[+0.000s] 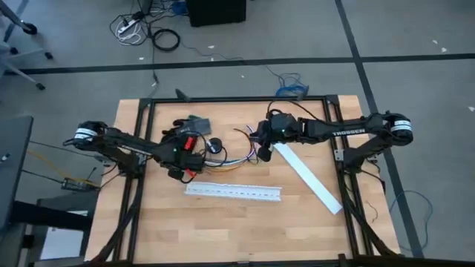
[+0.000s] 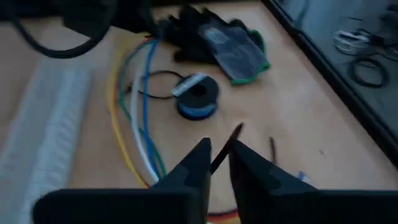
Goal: Ziptie cables
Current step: Wrap the cable wires with the black zip tie
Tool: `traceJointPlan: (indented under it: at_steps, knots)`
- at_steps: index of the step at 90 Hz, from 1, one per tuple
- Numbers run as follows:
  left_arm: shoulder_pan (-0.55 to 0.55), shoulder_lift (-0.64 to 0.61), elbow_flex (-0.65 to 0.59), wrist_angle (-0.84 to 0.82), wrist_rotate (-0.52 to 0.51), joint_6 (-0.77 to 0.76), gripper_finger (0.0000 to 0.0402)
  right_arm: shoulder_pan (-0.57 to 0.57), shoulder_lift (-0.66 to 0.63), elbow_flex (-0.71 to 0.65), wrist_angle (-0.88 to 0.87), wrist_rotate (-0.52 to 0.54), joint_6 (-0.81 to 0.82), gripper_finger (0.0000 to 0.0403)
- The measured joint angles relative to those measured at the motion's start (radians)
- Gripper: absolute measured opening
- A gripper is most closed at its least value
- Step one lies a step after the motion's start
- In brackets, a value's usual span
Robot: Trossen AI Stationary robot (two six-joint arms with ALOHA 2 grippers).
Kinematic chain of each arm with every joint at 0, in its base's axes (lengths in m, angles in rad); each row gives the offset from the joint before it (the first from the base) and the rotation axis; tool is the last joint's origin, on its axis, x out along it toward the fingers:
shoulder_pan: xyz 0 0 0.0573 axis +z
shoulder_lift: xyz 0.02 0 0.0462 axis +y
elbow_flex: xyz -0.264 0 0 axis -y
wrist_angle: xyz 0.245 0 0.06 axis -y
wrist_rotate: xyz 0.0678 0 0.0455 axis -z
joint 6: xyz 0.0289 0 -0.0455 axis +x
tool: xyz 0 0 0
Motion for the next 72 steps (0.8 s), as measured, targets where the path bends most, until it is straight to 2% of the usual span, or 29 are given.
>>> traceJointPlan:
  at_steps: [17,33,43,58,72]
  knots:
    - [-0.017,-0.028,0.000,-0.071,-0.002,-0.073,0.0000,0.018,0.000,0.000,0.190,-0.144,0.041,0.0161]
    - [-0.047,-0.027,0.000,-0.140,-0.004,-0.140,0.0000,0.053,0.000,0.000,0.387,-0.202,0.013,0.0203]
    - [-0.067,-0.027,0.001,-0.158,-0.003,-0.168,0.0000,0.060,0.000,0.001,0.452,-0.179,-0.030,0.0215]
    - [-0.087,-0.027,0.001,-0.158,-0.003,-0.186,0.0000,0.020,0.000,0.001,0.470,-0.040,-0.080,0.0219]
    - [-0.121,-0.027,0.010,-0.146,-0.003,-0.191,0.0000,-0.061,0.000,0.001,0.458,-0.034,-0.033,0.0215]
